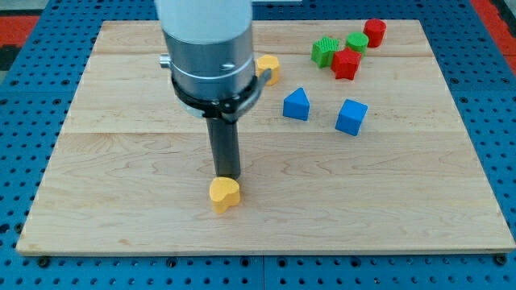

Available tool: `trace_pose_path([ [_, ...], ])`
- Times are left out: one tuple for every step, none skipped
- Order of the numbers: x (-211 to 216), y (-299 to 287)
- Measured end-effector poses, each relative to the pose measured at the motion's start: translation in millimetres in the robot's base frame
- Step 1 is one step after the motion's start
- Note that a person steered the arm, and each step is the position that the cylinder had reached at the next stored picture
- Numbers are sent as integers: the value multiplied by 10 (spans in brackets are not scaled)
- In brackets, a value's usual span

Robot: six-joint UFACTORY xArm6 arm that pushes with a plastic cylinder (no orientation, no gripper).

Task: Place the blue triangle left to the yellow heart

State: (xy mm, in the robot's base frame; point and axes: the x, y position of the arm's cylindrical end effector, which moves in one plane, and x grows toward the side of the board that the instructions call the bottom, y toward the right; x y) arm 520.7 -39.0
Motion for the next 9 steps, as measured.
trace_pose_path([
  [-452,94],
  [-933,988],
  [-1076,1299],
  [-1220,1493],
  [-1458,1352],
  [-1377,785],
  [-1089,220],
  [-505,-147],
  [-449,-392],
])
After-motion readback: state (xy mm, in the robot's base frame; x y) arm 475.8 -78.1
